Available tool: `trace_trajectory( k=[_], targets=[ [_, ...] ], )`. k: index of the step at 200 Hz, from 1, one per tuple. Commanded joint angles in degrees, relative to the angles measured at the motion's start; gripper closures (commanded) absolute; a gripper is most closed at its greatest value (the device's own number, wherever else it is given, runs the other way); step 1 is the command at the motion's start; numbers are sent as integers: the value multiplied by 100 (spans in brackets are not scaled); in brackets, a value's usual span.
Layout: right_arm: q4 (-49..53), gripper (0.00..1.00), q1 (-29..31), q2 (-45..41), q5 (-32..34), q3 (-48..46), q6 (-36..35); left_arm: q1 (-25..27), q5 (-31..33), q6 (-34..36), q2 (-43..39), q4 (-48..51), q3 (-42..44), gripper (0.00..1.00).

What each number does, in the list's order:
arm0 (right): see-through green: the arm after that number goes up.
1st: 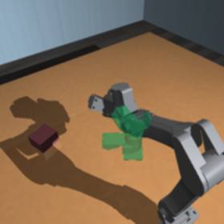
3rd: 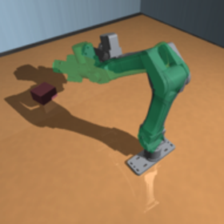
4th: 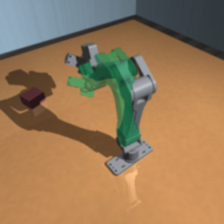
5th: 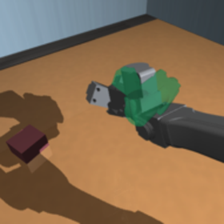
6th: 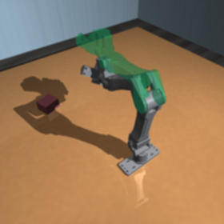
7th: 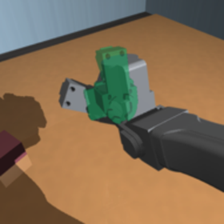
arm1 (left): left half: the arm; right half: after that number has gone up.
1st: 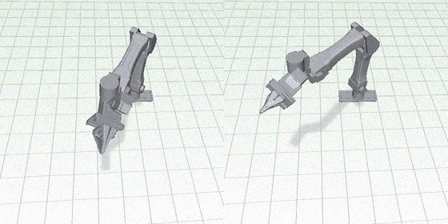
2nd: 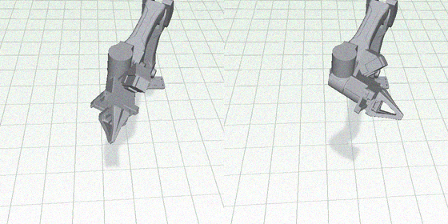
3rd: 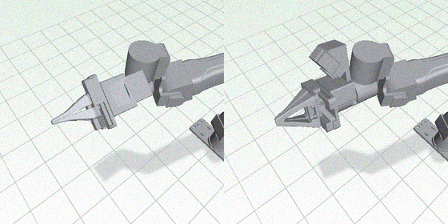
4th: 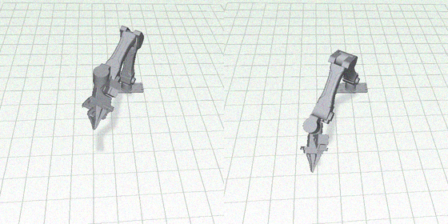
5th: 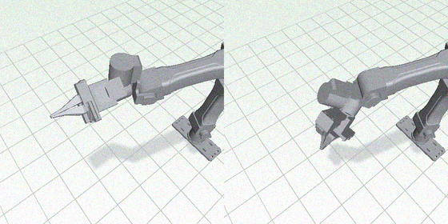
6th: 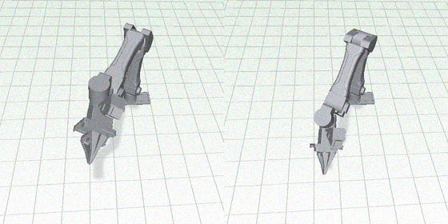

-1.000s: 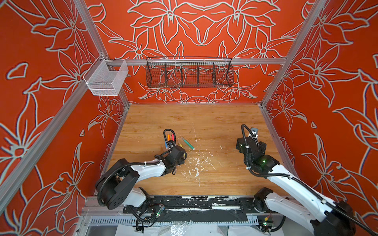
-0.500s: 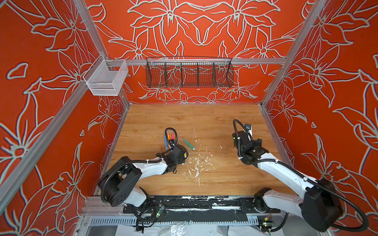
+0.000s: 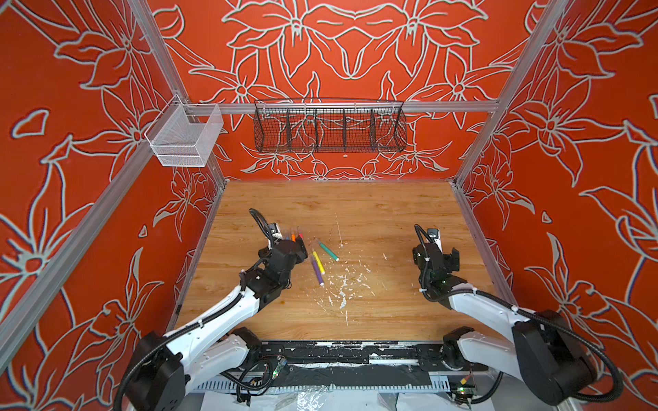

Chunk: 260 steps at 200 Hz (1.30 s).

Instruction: Insert the pens into the pen caps

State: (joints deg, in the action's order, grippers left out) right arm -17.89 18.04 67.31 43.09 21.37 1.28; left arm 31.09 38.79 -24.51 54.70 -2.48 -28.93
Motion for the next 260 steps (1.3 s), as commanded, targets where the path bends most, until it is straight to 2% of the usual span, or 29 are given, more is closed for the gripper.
trace_trajectory(
  k=[1, 8, 16, 25, 36, 52, 67, 78, 90, 102, 113, 131, 152, 178, 206, 260],
  targets=[
    [-991, 2, -345, 141, -747, -10, -437, -82, 1384, 1941, -444, -1329, 858, 2],
    [-1189, 2, -468, 236, -953, -75, -444, -138, 1529, 1951, -704, -1324, 982, 2],
    [-1465, 2, -604, 363, -1311, -137, -432, -240, 1123, 2302, -981, -1522, 1239, 2],
    [-1612, 2, -686, 502, -1616, -104, -525, -401, 651, 2653, -1155, -2263, 1736, 2],
    [-1759, 2, -718, 640, -1892, -55, -624, -694, 194, 2728, -1108, -3211, 2341, 2],
    [-1556, 2, -775, 777, -2205, 124, -650, -1283, -175, 2558, -577, -3661, 2478, 2],
    [-1769, 2, -806, 819, -2425, 48, -569, -1360, -75, 2539, -80, -3385, 2081, 2],
    [-2745, 2, -965, 963, -3050, -403, -587, -1360, -391, 2733, 347, -3597, 1977, 2],
    [-3499, 2, -1163, 1204, -3299, -731, -464, -1360, -617, 2971, 796, -4287, 2022, 2],
    [-4132, 2, -1336, 1499, -3430, -860, -308, -1360, -574, 3168, 1193, -5116, 2138, 2],
    [-3771, 2, -1339, 1383, -3375, -785, -277, -1391, -404, 3035, 1450, -5473, 2266, 2],
    [-3452, 3, -1340, 1399, -3166, -585, -206, -1667, -807, 3051, 2042, -6287, 2360, 2],
    [-3234, 3, -1337, 1425, -3015, -470, -156, -1846, -1132, 3053, 2281, -6135, 2132, 2],
    [-3290, 3, -1345, 1486, -2939, -453, -124, -2587, -2055, 2367, 1965, -4481, 1677, 2],
    [-3271, 3, -1338, 1480, -2947, -441, -123, -2608, -1980, 2372, 2229, -4530, 1522, 3],
    [-3291, 3, -1332, 1478, -2946, -450, -121, -2643, -2094, 2374, 2331, -4019, 1193, 3]
  ],
)
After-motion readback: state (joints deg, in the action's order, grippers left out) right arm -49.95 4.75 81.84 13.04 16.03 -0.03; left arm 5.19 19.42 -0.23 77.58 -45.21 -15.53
